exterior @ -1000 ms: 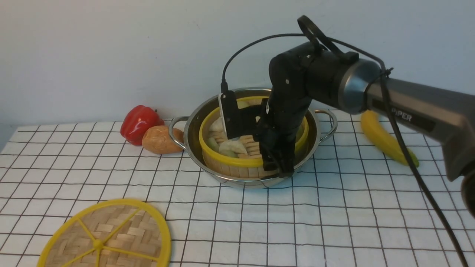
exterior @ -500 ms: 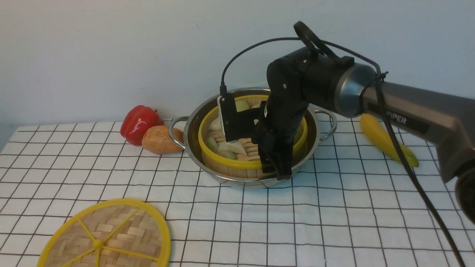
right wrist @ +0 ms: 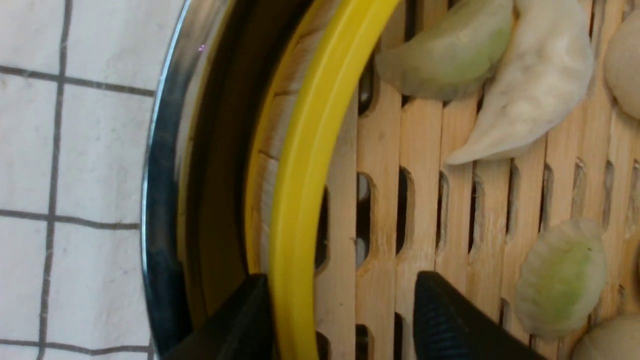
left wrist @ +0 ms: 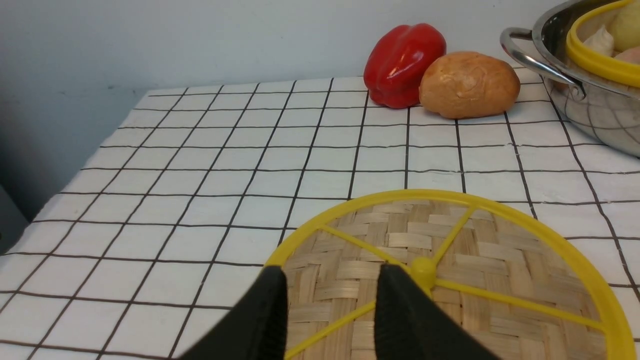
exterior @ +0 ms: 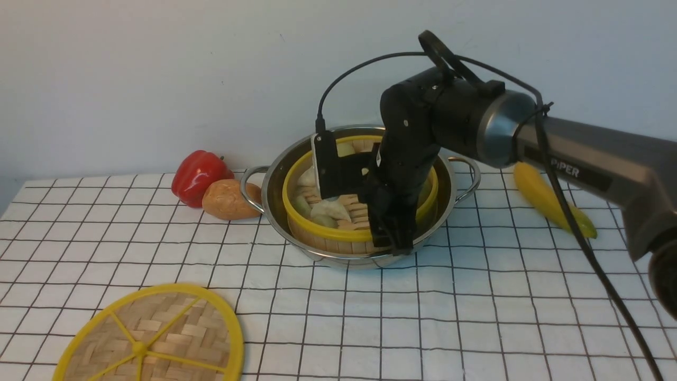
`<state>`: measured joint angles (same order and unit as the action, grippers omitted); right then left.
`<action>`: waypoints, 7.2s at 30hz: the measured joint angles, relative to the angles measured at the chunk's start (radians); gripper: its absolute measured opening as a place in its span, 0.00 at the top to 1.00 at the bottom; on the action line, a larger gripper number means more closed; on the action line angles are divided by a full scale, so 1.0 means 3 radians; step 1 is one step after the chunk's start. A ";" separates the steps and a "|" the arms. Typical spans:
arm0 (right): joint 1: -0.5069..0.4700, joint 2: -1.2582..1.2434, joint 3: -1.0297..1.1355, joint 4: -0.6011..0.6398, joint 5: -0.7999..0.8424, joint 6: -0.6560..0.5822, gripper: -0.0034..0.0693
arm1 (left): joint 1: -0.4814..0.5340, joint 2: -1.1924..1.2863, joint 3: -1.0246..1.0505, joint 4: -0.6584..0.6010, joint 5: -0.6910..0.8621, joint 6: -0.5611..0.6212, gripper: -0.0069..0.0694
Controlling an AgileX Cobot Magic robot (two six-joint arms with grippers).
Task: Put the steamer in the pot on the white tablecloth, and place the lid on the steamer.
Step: 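Place the bamboo steamer basket of food into the steel pot with the right gripper, then grasp the bamboo steamer lid lying on the table by its centre knob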
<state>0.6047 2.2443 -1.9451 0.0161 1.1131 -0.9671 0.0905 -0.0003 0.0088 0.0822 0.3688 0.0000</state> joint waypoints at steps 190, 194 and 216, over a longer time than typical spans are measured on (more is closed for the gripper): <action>-0.2124 -0.7465 0.6512 -0.0518 -0.2556 0.4417 0.72 | 0.0000 0.0000 0.0000 0.0000 -0.0003 0.0000 0.59; -0.2124 -0.7465 0.6512 -0.0451 -0.2556 0.4332 0.70 | 0.0000 0.0000 0.0000 0.0000 -0.0003 0.0000 0.59; -0.2124 -0.7465 0.6512 0.0538 -0.2570 0.3123 0.62 | 0.0000 0.0000 0.0000 0.0000 -0.0003 0.0000 0.59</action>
<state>-0.0326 0.0049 0.0084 0.1777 0.3422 -0.0301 0.0905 -0.0003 0.0088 0.0822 0.3679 0.0000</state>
